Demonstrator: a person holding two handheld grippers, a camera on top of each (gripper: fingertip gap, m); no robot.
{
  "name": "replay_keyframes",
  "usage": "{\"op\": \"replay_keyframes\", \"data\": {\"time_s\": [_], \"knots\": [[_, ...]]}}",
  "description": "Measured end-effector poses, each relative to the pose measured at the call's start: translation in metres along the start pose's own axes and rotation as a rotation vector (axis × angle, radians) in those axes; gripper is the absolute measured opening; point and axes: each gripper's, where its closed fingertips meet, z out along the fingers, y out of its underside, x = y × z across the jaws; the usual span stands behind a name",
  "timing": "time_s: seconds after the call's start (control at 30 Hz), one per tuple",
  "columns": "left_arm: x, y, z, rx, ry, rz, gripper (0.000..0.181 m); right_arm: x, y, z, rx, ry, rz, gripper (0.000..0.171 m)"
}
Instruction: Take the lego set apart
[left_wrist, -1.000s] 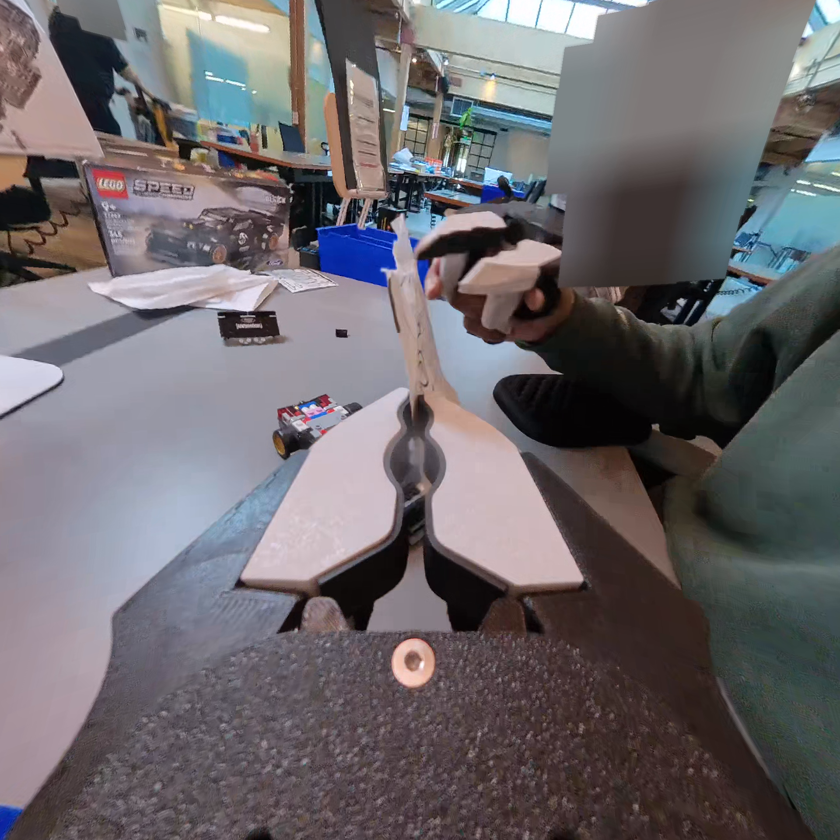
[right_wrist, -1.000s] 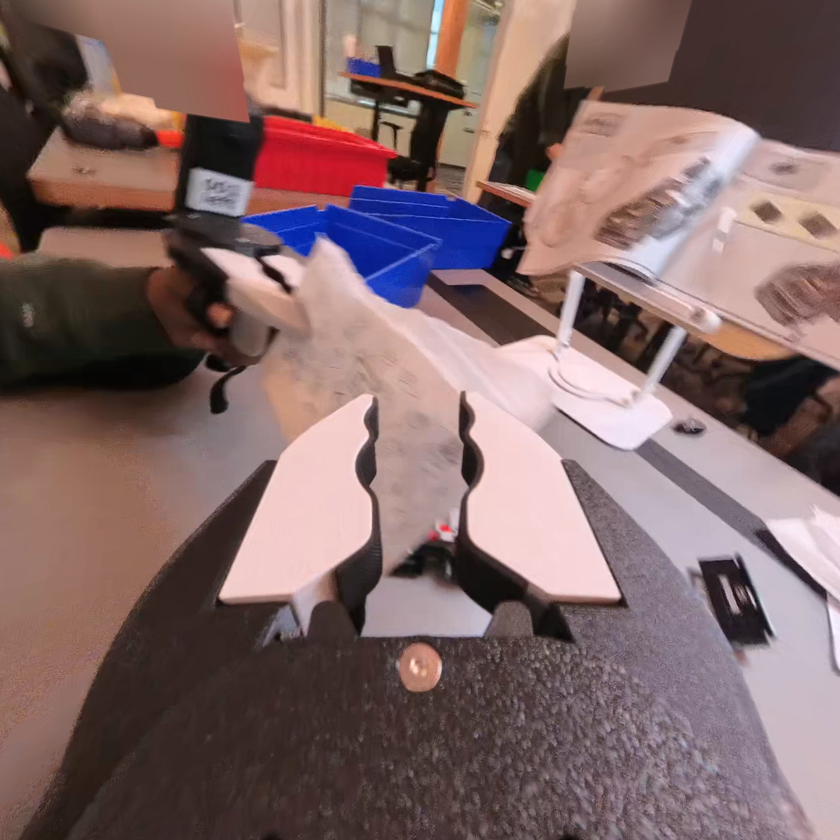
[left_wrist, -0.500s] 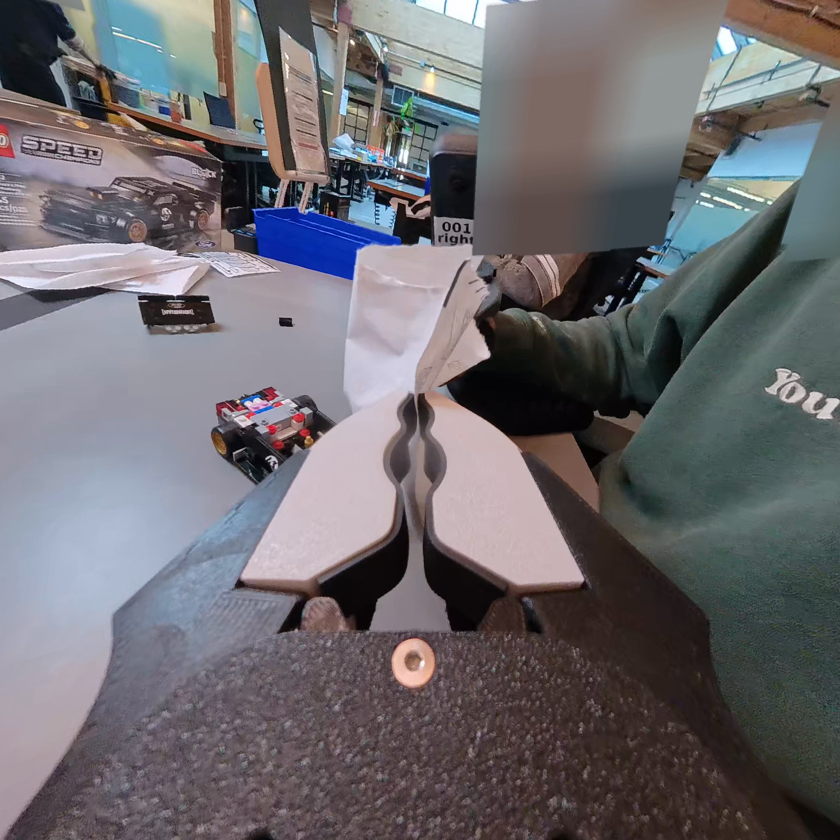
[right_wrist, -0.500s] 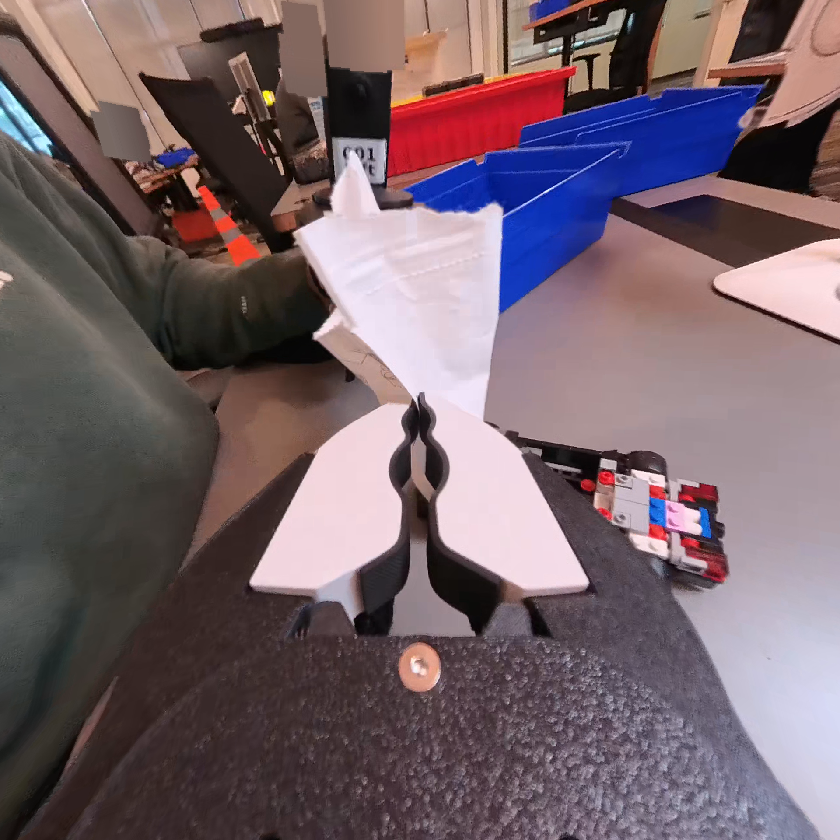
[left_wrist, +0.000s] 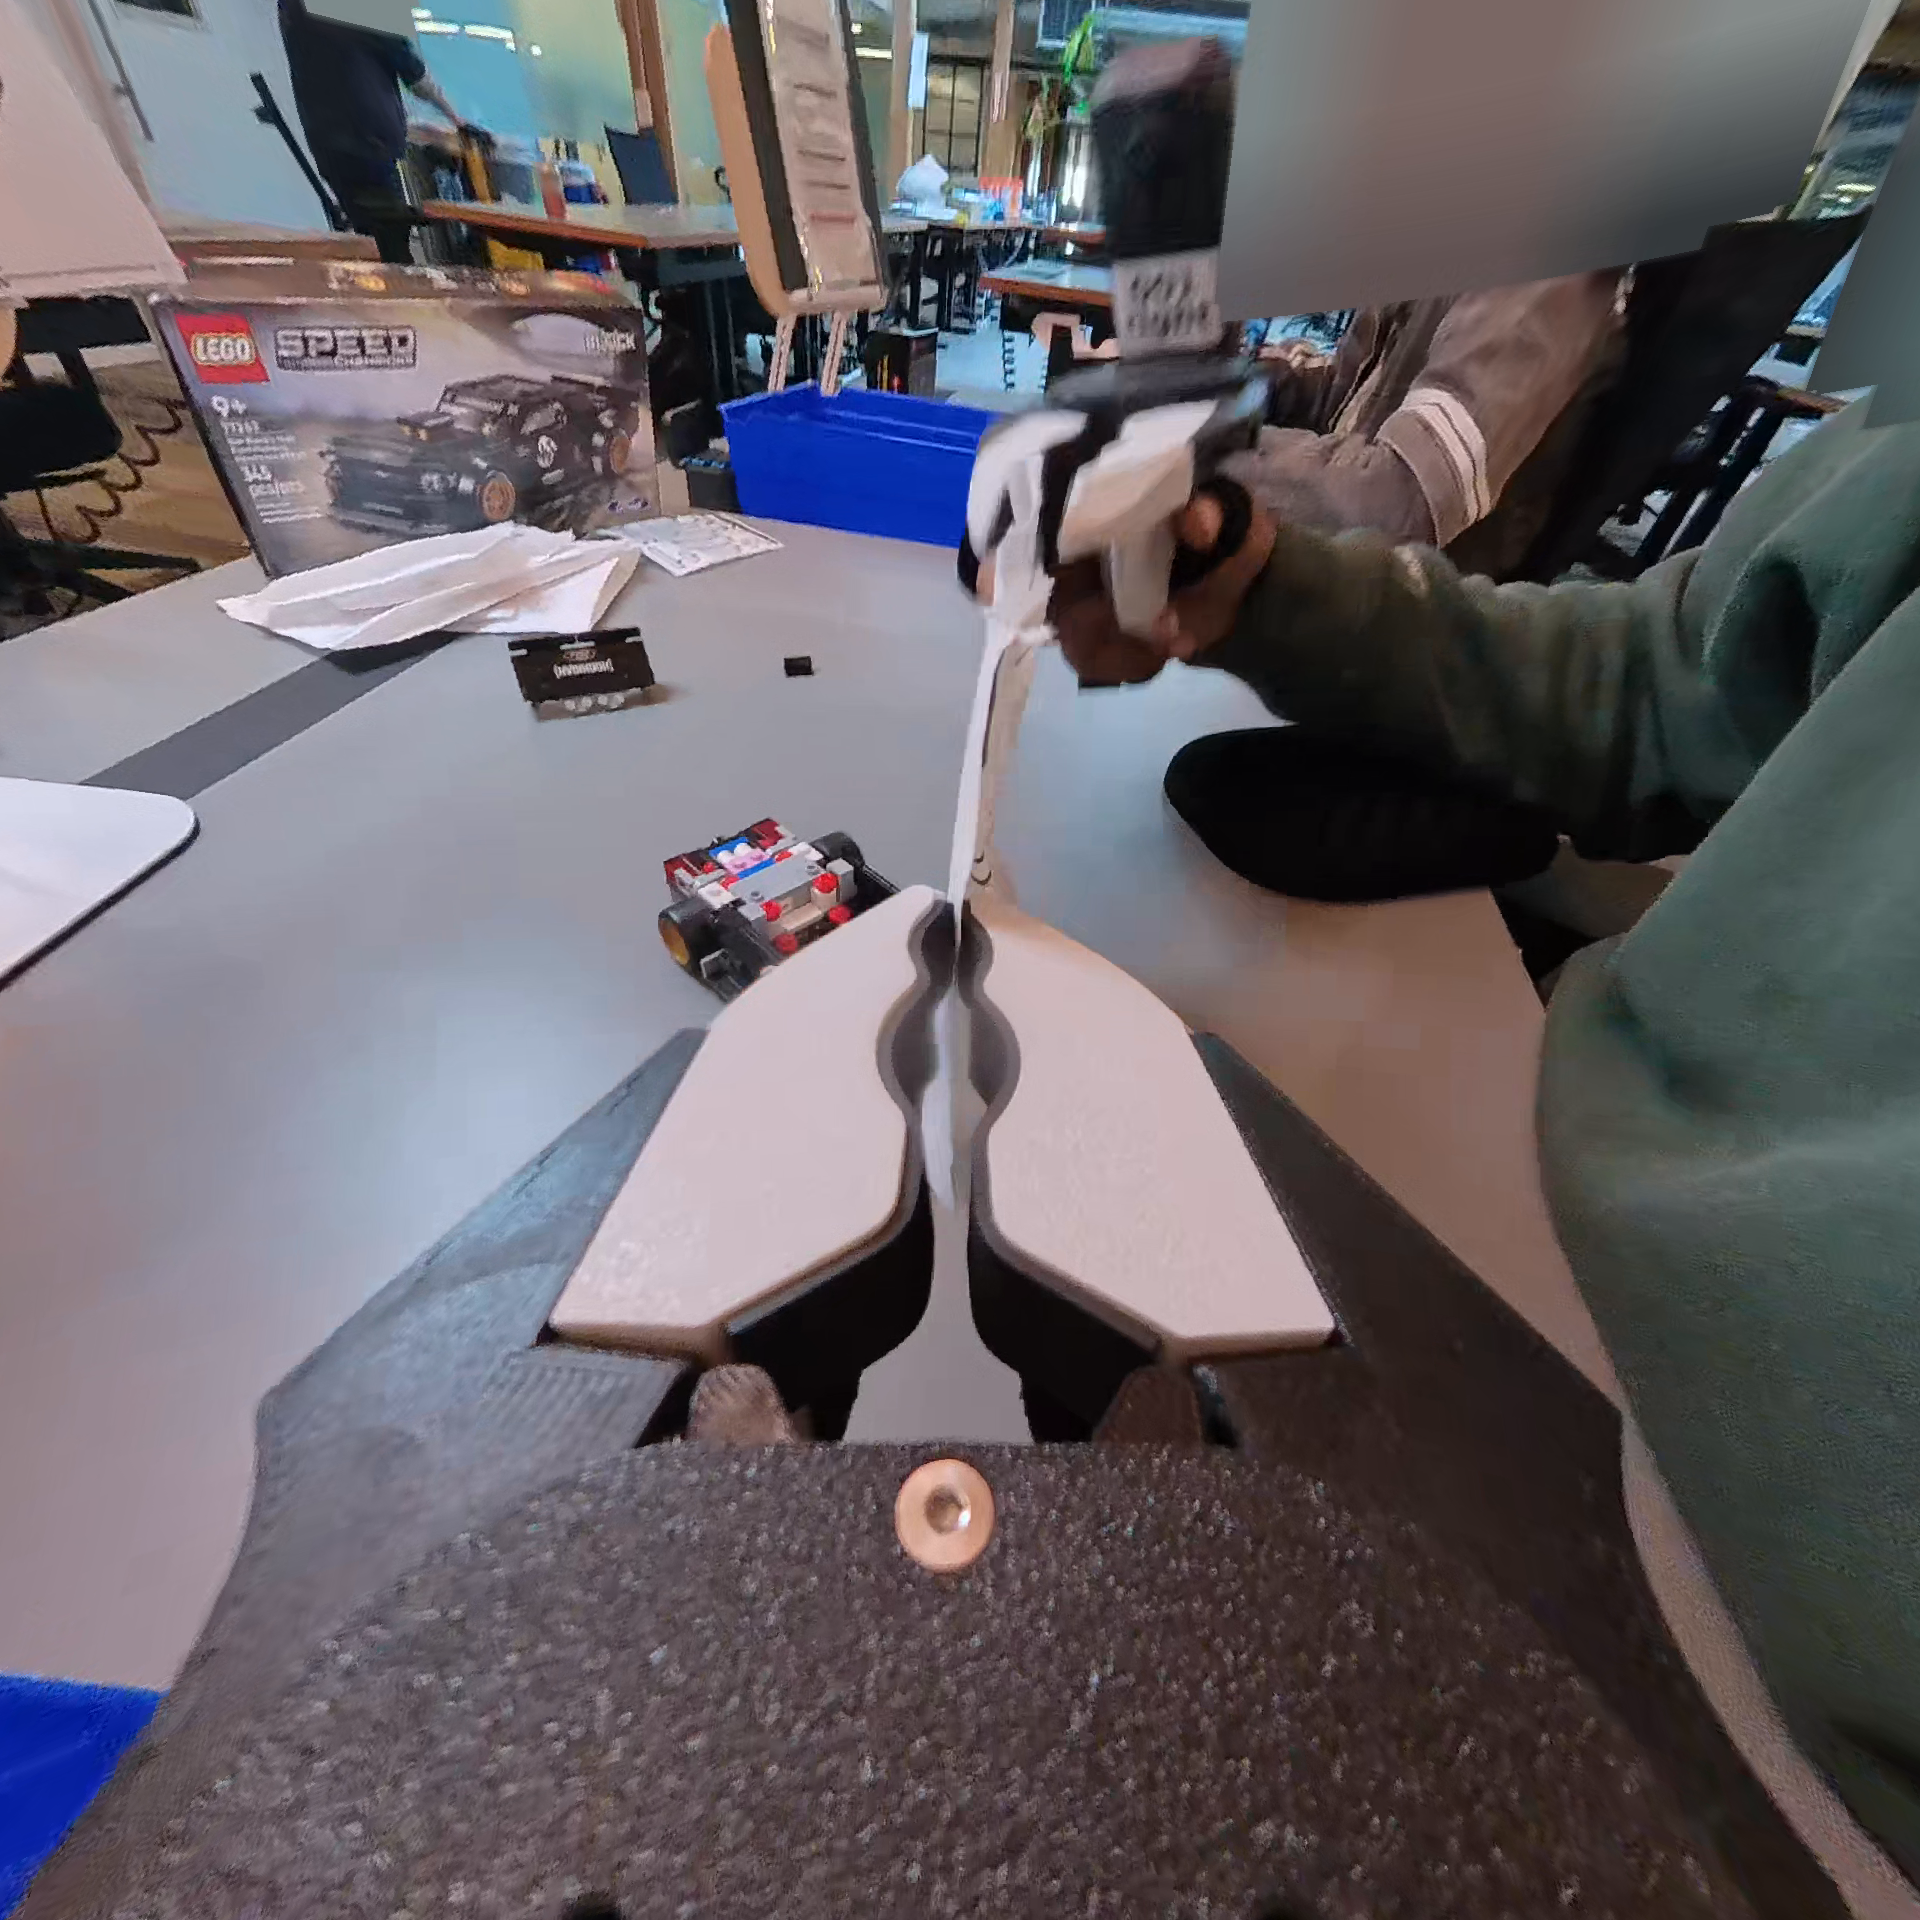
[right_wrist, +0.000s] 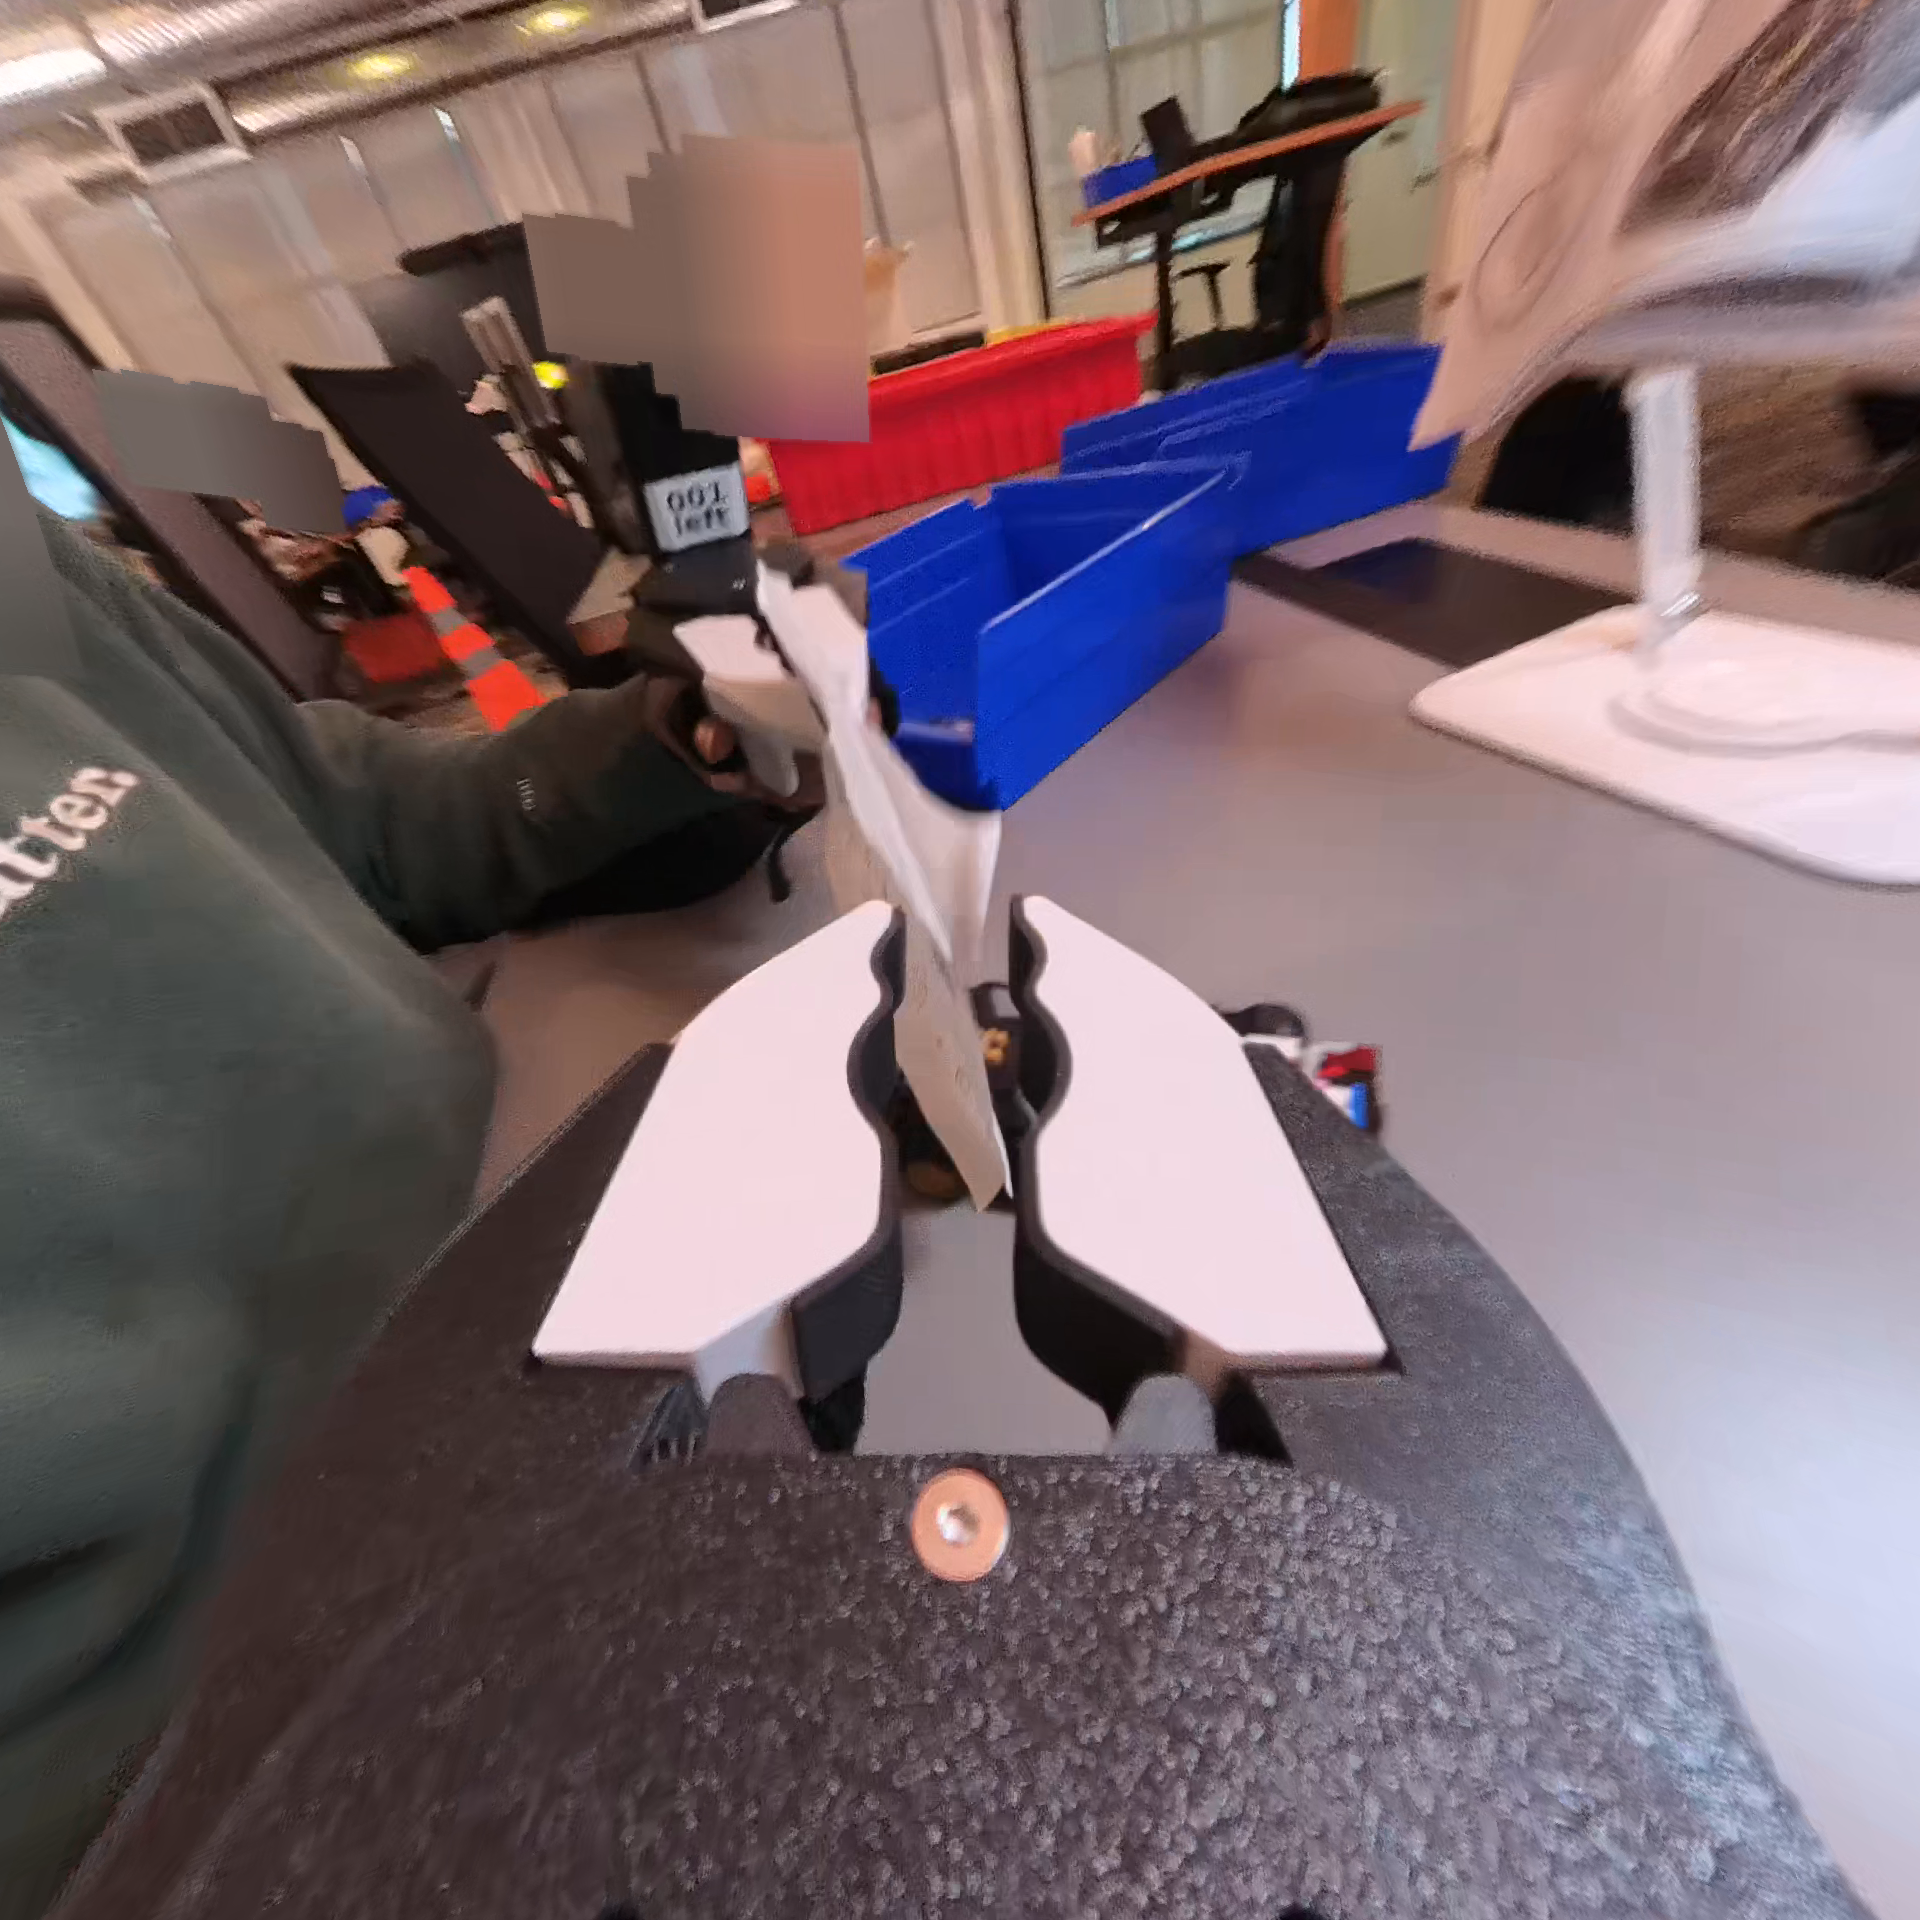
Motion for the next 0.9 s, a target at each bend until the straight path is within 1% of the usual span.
{"op": "replay_keyframes", "data": {"time_s": [0.03,0.07,0.1,0.13,0.17,0.23,0.3,0.33,0.43,0.6,0.67,0.77,0.8,0.9], "knots": [[0.001,0.002,0.001,-0.012,0.004,-0.010,0.000,-0.003,-0.012,-0.007,0.004,0.020,-0.046,0.018],[0.001,0.004,0.003,-0.026,0.007,-0.019,0.000,-0.014,-0.022,-0.012,-0.006,0.005,-0.091,0.010],[0.002,0.007,0.005,-0.045,0.010,-0.024,0.000,-0.031,-0.026,-0.013,-0.040,-0.048,-0.132,0.000],[0.003,0.011,0.007,-0.064,0.015,-0.028,0.000,-0.049,-0.024,-0.011,-0.110,-0.117,-0.163,0.000],[0.006,0.013,0.009,-0.074,0.029,-0.030,0.000,-0.060,-0.017,-0.005,-0.197,-0.139,-0.191,0.000],[0.012,0.013,0.012,-0.081,0.050,-0.034,0.000,-0.064,-0.001,0.008,-0.353,-0.110,-0.262,0.000],[0.019,0.012,0.012,-0.089,0.078,-0.018,0.000,-0.052,0.005,0.019,-0.437,-0.030,-0.289,0.000],[0.022,0.012,0.012,-0.096,0.089,-0.008,0.000,-0.044,0.005,0.021,-0.460,0.003,-0.285,0.000],[0.032,0.012,0.013,-0.113,0.121,0.013,0.000,-0.030,0.013,0.023,-0.574,0.025,-0.250,0.000],[0.044,0.014,0.013,-0.137,0.166,0.051,0.000,-0.027,0.034,0.026,-0.748,0.008,-0.263,0.000],[0.048,0.015,0.015,-0.145,0.178,0.068,0.000,-0.026,0.035,0.028,-0.775,0.007,-0.238,0.000],[0.056,0.017,0.017,-0.157,0.203,0.088,0.000,-0.034,0.042,0.028,-0.839,-0.059,-0.188,0.000],[0.059,0.018,0.018,-0.162,0.213,0.105,0.000,-0.034,0.041,0.029,-0.839,-0.059,-0.192,0.000],[0.066,0.019,0.020,-0.166,0.235,0.121,0.000,-0.039,0.037,0.031,-0.846,-0.110,-0.113,0.000]]}}
